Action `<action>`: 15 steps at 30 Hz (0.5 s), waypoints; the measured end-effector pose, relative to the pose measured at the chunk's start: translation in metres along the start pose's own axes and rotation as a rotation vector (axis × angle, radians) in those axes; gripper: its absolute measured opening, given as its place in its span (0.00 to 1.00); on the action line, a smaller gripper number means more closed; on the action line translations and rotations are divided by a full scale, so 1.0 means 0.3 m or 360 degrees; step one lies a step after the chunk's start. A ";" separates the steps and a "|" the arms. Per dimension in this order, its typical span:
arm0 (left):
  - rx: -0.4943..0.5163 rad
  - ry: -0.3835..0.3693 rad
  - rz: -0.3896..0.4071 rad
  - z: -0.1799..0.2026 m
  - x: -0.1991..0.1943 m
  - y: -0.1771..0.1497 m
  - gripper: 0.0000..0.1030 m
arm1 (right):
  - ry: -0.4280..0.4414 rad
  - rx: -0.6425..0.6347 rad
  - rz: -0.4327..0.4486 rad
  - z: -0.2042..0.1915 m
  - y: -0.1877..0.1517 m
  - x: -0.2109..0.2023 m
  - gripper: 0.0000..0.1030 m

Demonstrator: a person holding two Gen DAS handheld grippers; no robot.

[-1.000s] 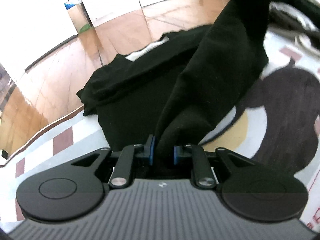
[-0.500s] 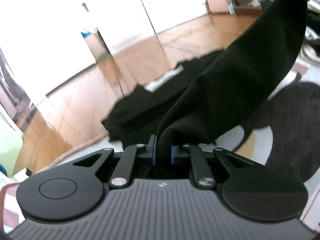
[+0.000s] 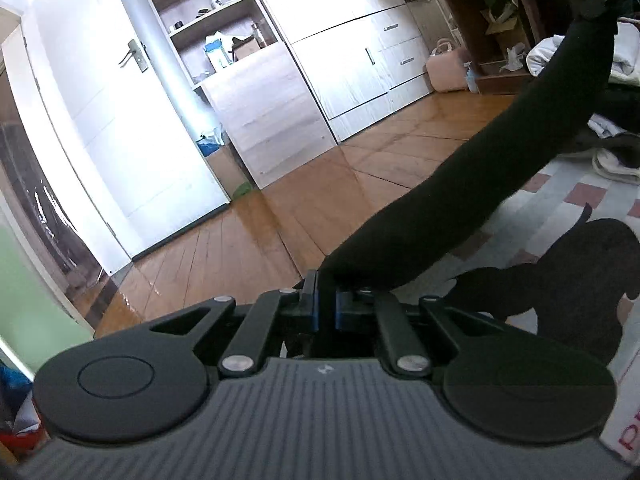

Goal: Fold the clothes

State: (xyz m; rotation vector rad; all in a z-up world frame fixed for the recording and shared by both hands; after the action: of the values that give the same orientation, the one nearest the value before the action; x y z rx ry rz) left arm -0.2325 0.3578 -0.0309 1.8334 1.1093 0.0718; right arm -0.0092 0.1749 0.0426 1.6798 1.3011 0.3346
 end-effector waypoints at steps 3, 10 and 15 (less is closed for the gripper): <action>-0.0061 -0.0039 -0.0021 0.000 -0.007 -0.027 0.06 | 0.0010 0.0023 -0.0034 0.001 -0.011 -0.019 0.12; -0.0074 -0.0105 -0.0005 0.016 -0.110 -0.057 0.06 | 0.0055 0.0040 -0.0101 0.008 -0.087 -0.175 0.12; 0.0071 -0.0123 -0.0023 0.006 -0.312 -0.014 0.06 | 0.0045 -0.0102 -0.0181 -0.059 -0.129 -0.382 0.12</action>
State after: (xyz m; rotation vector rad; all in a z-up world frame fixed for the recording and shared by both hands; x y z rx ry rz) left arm -0.2891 0.2905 0.0014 1.8517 1.0778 -0.0322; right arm -0.0901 0.0846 0.0572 1.5458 1.3866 0.3301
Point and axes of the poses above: each gripper's, at about its wrist camera, not at the fingertips, and x roughly the way its jaws point, z to its right, y to its top, the point moved 8 cm from there along x, roughly the way its jaws point, and after that the axes turned 7 degrees about x, right-handed, at the moved point
